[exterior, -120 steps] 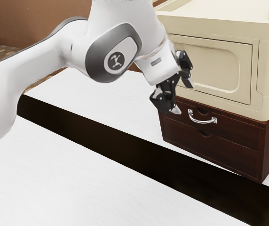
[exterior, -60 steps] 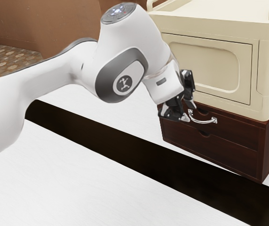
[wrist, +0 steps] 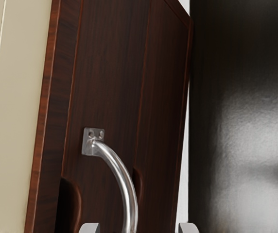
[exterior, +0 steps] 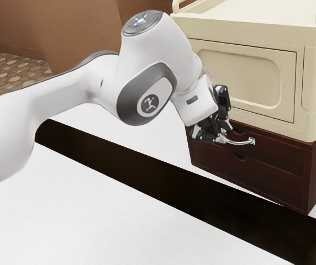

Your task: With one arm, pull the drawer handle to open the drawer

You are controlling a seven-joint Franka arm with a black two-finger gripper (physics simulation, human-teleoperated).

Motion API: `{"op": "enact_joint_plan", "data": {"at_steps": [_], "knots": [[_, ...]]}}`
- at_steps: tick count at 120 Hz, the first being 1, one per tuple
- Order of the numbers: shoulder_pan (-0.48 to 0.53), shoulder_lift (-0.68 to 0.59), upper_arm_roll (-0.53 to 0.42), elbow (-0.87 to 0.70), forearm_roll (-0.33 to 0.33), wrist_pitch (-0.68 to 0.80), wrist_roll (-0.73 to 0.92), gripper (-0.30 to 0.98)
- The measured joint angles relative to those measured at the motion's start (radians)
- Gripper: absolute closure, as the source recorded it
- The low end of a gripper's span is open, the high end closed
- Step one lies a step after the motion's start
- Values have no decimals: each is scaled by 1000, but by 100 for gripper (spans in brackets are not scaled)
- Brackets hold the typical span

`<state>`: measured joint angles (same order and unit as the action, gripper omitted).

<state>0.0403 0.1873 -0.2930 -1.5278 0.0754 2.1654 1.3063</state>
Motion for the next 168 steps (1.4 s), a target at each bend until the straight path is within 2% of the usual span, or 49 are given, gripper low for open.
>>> {"op": "enact_joint_plan", "data": {"at_steps": [168], "knots": [[3, 80, 0, 13, 51, 51, 4, 54]]}}
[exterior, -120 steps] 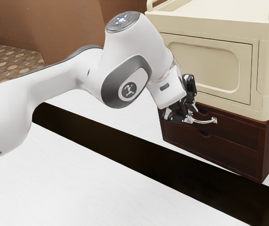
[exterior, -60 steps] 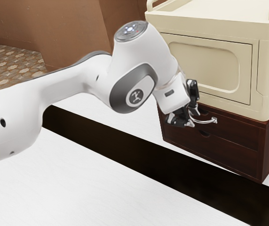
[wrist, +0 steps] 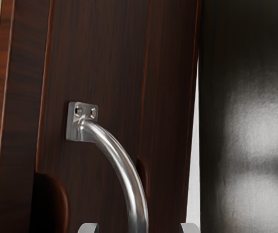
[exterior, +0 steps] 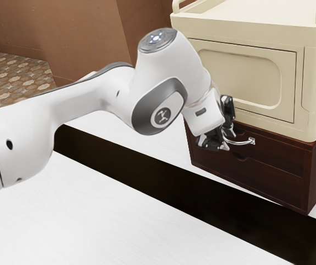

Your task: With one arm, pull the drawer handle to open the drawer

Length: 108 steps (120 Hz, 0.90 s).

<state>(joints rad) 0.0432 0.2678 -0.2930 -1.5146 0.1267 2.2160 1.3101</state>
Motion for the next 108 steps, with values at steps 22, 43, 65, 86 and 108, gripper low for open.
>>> {"op": "enact_joint_plan", "data": {"at_steps": [22, 43, 65, 86, 108], "knots": [[-1, 0, 0, -1, -1, 4, -1, 58], [-3, 1, 0, -5, -3, 9, -3, 60], [-5, 0, 0, -10, -4, 12, -5, 62], [-6, -5, 0, -22, -3, 14, -8, 63], [-7, -14, -2, -44, -1, 18, -11, 65]]}}
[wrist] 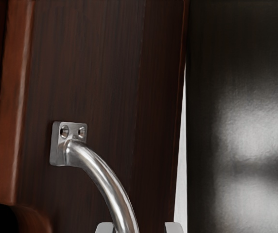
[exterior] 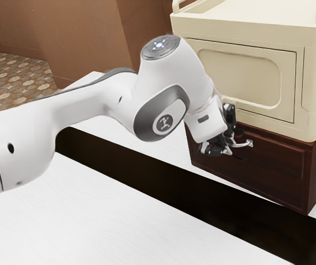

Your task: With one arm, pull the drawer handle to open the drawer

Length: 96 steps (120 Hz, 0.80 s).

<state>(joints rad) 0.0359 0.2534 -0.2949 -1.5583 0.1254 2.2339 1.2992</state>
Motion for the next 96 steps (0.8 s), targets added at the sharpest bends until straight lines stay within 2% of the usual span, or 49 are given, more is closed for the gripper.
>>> {"op": "enact_joint_plan", "data": {"at_steps": [96], "knots": [[-3, -154, -3, -192, -1, 50, -27, 67]]}}
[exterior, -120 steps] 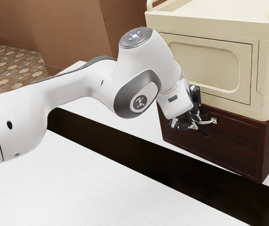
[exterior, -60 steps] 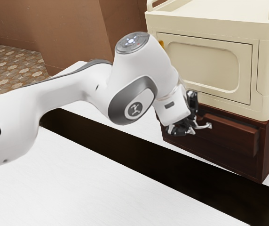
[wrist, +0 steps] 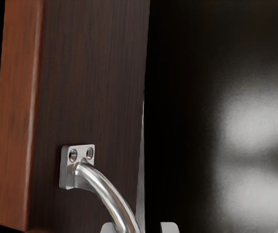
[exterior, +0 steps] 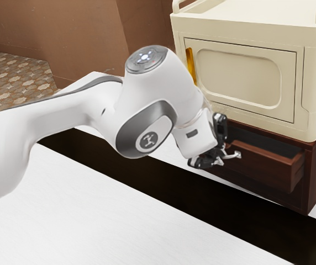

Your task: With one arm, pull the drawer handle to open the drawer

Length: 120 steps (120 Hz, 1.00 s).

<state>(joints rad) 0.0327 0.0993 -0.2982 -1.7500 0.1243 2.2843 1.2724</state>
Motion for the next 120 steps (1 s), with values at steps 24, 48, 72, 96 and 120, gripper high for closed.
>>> {"op": "enact_joint_plan", "data": {"at_steps": [24, 48, 72, 96, 120], "knots": [[0, -27, 4, -32, -1, 11, -6, 67], [5, -65, 4, -75, -1, 17, -12, 67], [5, -103, 3, -114, -3, 22, -18, 67], [2, -137, 6, -150, -5, 29, -24, 67], [0, -168, 7, -185, -5, 34, -29, 67]]}}
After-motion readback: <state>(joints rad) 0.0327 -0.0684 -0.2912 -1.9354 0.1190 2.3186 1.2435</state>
